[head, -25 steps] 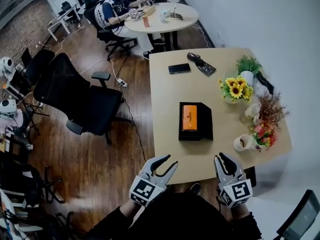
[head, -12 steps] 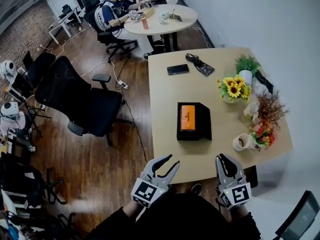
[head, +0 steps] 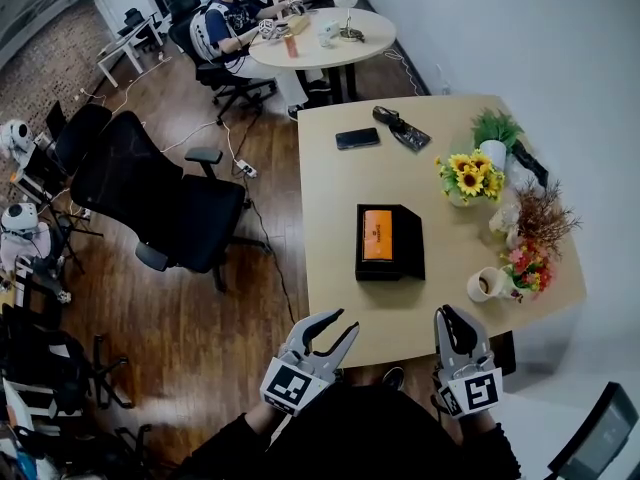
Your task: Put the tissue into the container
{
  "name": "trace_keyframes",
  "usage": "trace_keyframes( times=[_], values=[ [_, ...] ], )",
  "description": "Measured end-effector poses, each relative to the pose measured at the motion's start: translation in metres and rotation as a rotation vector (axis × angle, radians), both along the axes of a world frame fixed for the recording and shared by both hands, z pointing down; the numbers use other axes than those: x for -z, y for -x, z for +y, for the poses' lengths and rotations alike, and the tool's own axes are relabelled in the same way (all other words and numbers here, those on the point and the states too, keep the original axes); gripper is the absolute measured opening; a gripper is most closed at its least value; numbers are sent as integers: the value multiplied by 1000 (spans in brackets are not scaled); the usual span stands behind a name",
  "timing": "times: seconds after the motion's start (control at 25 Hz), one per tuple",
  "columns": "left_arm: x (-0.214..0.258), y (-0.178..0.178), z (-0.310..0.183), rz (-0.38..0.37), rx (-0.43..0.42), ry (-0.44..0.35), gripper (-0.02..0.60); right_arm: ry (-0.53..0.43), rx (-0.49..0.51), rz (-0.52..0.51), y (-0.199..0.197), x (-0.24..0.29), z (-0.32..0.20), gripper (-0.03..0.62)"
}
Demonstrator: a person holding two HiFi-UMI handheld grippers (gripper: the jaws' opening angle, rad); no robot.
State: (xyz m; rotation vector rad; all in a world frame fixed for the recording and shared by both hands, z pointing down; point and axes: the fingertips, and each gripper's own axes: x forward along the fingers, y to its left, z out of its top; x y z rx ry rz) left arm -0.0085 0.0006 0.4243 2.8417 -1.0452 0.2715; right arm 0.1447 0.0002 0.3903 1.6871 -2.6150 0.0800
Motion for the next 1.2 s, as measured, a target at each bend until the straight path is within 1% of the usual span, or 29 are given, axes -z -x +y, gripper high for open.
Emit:
trace_keyframes(
  times=[0.12, 0.28, 0.44, 0.6, 0.76, 0.96, 1.2],
  values=[
    [0, 0, 0, -1, -3, -2, 112, -12, -2, 1, 1, 2, -1, 31],
    [-6, 1, 0, -21, -15, 4, 112, -16, 11, 6, 5, 2, 0, 28],
    [-2, -1, -1, -6, -13, 7, 112, -22, 10, 10, 6, 3, 0, 28],
    [-9, 1, 0, -32, -23, 16, 112, -14, 9, 11, 6, 1, -1, 26],
    [-5, -1, 0, -16, -18, 18, 112, -11, 11, 13, 7, -1, 1, 26],
    [-5, 2, -1, -15, -12, 25, 112, -11, 19, 10, 10, 1, 0, 26],
    [-6, 2, -2, -44, -23, 10, 112, -3, 23, 16, 10, -2, 0, 26]
  ],
)
